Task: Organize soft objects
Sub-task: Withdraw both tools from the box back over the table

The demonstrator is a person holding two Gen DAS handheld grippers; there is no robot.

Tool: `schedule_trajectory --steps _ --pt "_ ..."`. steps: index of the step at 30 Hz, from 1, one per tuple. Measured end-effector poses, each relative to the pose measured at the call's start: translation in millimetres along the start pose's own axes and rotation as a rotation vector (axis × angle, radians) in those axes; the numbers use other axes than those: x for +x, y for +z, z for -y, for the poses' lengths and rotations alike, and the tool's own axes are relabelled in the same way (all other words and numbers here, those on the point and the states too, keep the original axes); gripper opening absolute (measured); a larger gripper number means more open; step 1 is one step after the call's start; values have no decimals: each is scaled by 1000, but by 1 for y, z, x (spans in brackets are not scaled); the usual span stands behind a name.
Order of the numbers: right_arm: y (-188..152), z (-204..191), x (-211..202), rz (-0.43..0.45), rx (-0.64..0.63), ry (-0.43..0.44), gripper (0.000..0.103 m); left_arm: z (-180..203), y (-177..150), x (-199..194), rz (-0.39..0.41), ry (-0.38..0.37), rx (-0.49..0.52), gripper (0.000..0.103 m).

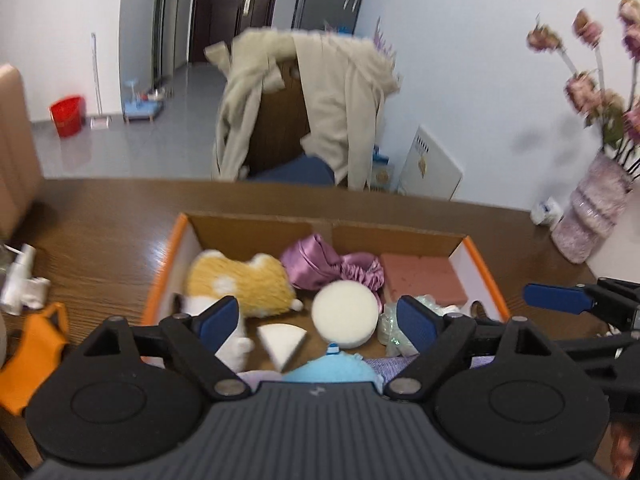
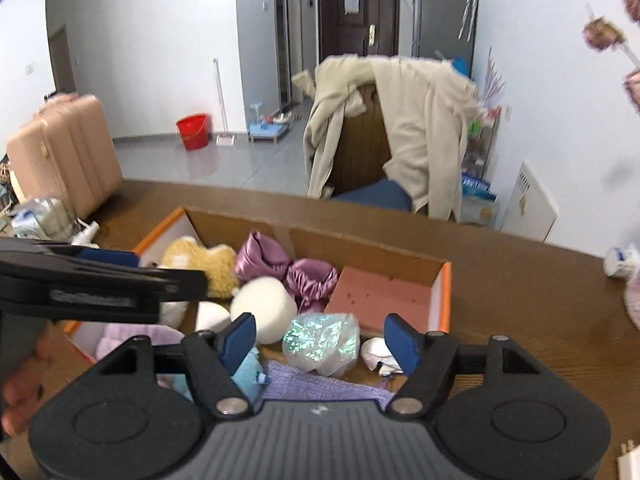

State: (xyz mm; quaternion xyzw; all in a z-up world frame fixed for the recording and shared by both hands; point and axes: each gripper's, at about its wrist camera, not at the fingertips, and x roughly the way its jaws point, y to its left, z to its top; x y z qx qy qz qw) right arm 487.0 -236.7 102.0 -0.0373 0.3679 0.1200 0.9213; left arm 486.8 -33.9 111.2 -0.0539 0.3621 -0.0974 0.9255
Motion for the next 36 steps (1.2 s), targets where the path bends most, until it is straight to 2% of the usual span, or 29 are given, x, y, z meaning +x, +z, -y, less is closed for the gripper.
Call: schedule_trajectory --steps 5,10,15,18,20,27,29,34,36 --pt "-6 -2 -53 63 8 -45 79 -10 -10 -53 76 35 24 92" --pt "-22 -6 -100 120 35 -65 81 -16 -26 -92 110 40 24 93" --pt "-44 -19 -136 194 49 -78 86 -8 -52 -132 190 70 61 96" --pt "-66 -26 -155 255 60 -83 87 -4 -80 -154 284 151 44 99" --pt "-87 -33 -170 311 66 -91 88 0 -103 -168 342 189 79 99" --pt "-166 -58 -209 439 54 -110 91 -3 -181 -220 489 235 123 103" --pt "-190 -68 -217 454 45 -117 91 -5 -203 -230 483 240 128 103" --pt "-248 -93 -236 460 48 -76 92 -13 -259 -261 484 188 95 103" --pt "-263 -100 -240 451 50 -57 98 -14 -278 -266 475 186 103 103"
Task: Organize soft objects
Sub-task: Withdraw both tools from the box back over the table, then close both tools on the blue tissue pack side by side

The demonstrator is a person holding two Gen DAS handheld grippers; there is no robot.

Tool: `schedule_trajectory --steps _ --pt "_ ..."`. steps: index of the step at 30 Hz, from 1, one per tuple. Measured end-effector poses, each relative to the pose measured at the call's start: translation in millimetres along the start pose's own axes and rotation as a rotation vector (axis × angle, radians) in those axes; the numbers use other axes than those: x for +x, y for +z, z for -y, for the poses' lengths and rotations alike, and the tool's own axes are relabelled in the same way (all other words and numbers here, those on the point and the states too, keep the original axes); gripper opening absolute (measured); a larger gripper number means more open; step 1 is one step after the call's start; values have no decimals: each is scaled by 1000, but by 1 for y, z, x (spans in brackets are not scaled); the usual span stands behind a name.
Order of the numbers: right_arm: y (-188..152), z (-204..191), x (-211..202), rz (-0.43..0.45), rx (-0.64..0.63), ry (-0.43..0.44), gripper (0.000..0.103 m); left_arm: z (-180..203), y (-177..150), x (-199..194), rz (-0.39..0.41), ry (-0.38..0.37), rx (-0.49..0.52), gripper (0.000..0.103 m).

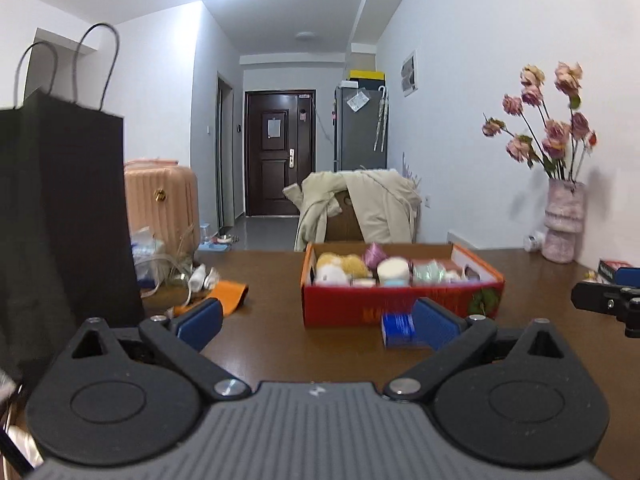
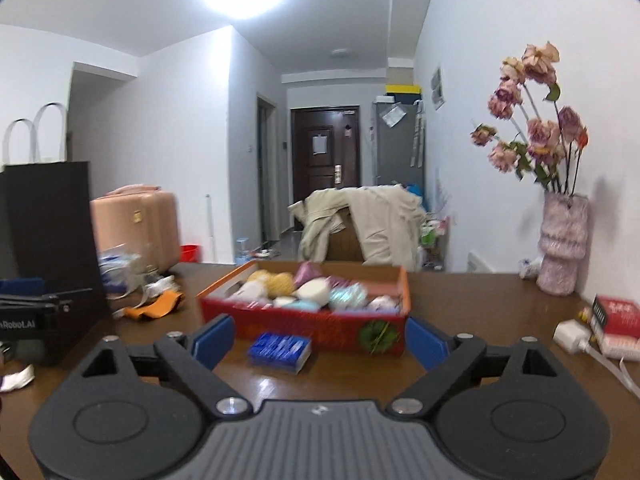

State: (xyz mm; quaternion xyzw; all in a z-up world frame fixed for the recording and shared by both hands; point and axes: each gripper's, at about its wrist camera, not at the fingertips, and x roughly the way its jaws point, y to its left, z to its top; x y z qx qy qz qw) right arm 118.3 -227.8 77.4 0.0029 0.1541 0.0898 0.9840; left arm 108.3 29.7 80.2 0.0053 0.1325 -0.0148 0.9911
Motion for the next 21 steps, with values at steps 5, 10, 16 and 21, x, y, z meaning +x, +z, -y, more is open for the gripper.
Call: schedule_trajectory --steps 5,10,16,21 --pt "-19 -10 -1 -34 -26 16 100 -4 -21 -3 -33 -24 4 103" --pt "-29 -6 20 -99 25 26 100 -9 -24 14 -101 -19 5 103" --pt "-40 1 37 -197 76 59 100 -22 -36 27 -187 -18 -8 103" --pt "-42 10 62 -222 110 62 97 -19 -45 57 -252 -36 -12 103"
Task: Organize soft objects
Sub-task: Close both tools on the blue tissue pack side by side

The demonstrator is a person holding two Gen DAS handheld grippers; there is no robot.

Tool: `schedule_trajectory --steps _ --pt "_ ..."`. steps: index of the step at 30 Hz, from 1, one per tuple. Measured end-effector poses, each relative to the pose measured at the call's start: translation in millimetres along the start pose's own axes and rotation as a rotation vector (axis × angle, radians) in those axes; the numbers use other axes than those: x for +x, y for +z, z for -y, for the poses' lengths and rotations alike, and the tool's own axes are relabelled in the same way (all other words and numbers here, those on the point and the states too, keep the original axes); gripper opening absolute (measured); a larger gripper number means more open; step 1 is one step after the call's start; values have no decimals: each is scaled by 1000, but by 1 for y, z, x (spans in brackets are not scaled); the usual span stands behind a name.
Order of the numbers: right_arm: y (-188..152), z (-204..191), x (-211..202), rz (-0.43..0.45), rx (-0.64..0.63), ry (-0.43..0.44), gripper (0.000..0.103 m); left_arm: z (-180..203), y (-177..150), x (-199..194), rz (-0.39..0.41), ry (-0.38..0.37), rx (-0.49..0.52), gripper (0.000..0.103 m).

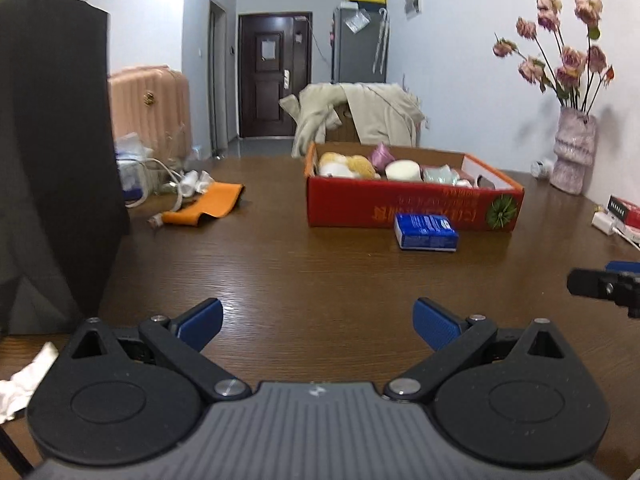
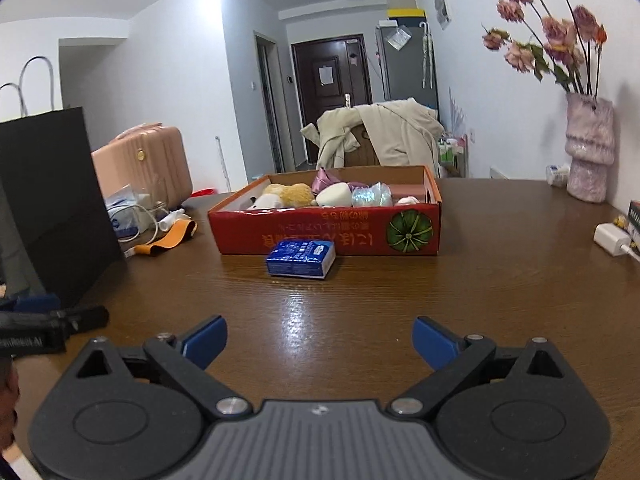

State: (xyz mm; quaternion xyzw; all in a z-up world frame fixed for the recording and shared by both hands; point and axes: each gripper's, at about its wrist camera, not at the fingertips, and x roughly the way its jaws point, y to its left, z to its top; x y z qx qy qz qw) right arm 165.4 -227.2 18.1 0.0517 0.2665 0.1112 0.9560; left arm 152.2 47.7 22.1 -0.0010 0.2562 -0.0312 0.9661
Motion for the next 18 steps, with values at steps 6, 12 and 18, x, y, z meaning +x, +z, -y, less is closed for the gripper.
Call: schedule_trajectory --steps 6,12,18 --pt "16 11 48 -58 24 26 88 14 15 44 -51 -65 17 103" --pt "38 20 104 -98 51 51 82 26 42 106 -120 -157 -2 94" --pt "59 30 168 -154 107 112 62 35 70 181 -242 -299 -79 63"
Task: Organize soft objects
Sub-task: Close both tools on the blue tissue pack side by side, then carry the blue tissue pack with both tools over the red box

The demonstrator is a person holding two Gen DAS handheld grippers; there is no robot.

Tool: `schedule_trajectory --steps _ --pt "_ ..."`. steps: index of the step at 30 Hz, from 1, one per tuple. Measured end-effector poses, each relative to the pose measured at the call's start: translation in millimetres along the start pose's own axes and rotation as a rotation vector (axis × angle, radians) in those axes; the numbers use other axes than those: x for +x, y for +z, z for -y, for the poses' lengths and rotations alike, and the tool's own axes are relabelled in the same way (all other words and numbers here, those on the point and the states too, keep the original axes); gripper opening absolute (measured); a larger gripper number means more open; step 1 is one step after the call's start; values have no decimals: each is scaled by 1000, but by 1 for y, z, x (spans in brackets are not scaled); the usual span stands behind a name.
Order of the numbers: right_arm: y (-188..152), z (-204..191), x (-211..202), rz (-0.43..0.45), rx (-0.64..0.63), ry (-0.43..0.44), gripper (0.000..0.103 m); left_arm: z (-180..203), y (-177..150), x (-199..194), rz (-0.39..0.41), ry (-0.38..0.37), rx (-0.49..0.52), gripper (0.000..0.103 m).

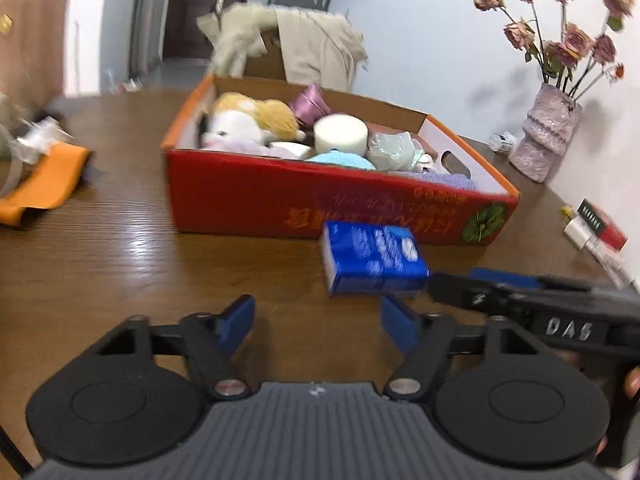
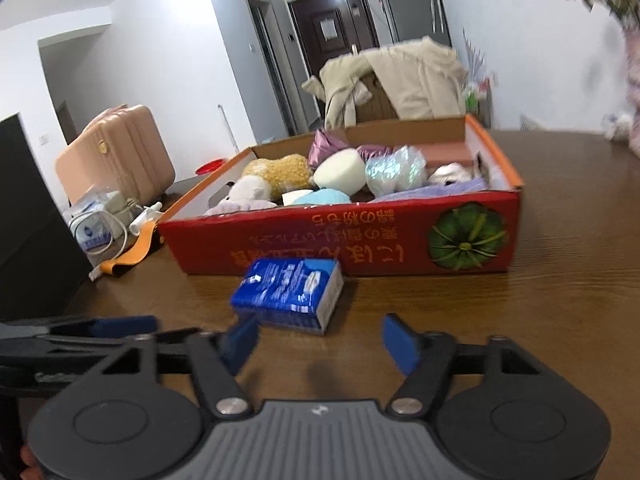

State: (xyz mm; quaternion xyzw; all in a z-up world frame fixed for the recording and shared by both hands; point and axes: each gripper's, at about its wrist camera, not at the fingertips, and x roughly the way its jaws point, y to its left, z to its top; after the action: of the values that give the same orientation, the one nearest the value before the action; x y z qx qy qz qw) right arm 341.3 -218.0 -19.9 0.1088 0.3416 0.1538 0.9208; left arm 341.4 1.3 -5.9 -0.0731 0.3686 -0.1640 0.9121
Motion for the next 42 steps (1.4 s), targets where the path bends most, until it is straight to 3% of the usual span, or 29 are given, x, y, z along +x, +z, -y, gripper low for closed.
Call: schedule_trajectory --steps 4,6,8,26,33,42 --pt "12 7 21 -9 28 37 50 -14 14 26 -29 -68 -94 49" --pt "13 9 28 -21 33 67 35 -18 16 32 -21 -121 -126 38" --pt "13 13 34 -26 52 85 29 -17 18 37 -13 -152 -135 31" --pt "6 13 33 24 3 98 24 -12 12 38 19 -143 -114 27" --pt "-5 -8 -25 106 1 102 19 18 -13 -24 92 -114 -98 26" --pt "-56 -37 -130 164 -21 109 19 61 -70 -116 182 -112 -40 26"
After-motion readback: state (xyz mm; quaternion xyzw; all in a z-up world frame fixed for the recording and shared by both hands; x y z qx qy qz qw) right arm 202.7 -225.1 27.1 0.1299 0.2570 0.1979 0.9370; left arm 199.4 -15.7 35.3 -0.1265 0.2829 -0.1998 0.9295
